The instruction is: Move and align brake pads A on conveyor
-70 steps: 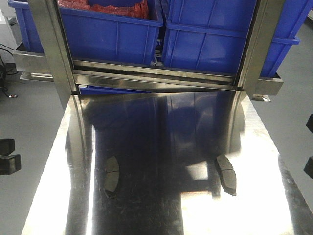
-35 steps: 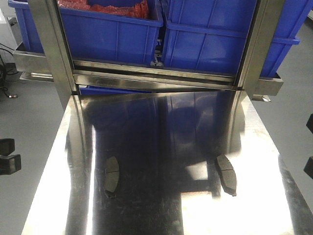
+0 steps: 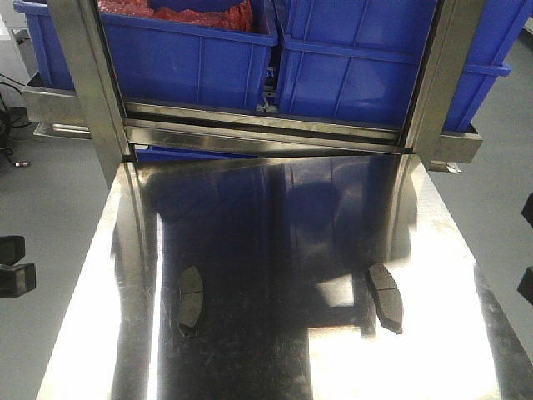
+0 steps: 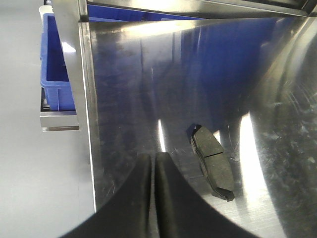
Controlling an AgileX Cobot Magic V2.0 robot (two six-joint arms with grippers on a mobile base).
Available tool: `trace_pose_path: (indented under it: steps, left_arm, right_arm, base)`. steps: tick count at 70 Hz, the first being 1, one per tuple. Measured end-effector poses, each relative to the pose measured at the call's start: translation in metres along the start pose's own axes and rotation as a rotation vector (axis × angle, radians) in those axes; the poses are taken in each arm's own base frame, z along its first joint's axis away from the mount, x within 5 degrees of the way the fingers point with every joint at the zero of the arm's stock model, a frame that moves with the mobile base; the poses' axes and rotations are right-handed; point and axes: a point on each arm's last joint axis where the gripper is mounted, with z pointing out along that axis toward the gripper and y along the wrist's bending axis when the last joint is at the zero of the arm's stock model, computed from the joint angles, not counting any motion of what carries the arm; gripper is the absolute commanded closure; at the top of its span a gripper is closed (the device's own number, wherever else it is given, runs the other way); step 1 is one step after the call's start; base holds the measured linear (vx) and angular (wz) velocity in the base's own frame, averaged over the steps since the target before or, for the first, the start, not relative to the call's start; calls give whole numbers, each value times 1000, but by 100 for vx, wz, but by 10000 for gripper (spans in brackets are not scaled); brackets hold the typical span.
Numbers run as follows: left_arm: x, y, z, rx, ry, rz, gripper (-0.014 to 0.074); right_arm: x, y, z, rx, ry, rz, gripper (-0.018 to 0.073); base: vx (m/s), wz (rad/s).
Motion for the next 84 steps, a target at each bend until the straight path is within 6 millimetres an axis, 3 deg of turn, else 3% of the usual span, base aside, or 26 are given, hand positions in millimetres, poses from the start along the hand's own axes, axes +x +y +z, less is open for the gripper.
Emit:
trace_pose_path:
  steps: [20, 27, 35, 46, 51, 84]
  left_arm:
    - [0, 0, 0, 0, 0, 0, 596]
    - [0, 0, 0, 0, -1, 0, 528]
    - [-1, 0, 0, 2, -16, 0, 337]
    - [-2, 0, 0, 2, -17, 0, -26]
    - [-2, 0, 0, 2, -17, 0, -141]
    - [-6, -1, -1, 11, -51, -6, -5]
  right_arm:
    - [0, 0, 0, 0, 0, 0, 568]
    - [0, 0, 0, 0, 0, 0, 568]
    - [0, 0, 0, 0, 0, 0, 568]
    - [0, 0, 0, 0, 0, 0, 568]
    - [0, 0, 0, 0, 0, 0, 568]
    - [0, 0, 0, 0, 0, 0, 568]
  base:
    - [0, 0]
    - [0, 0]
    - [0, 0]
    - [0, 0]
    - [0, 0]
    - [0, 0]
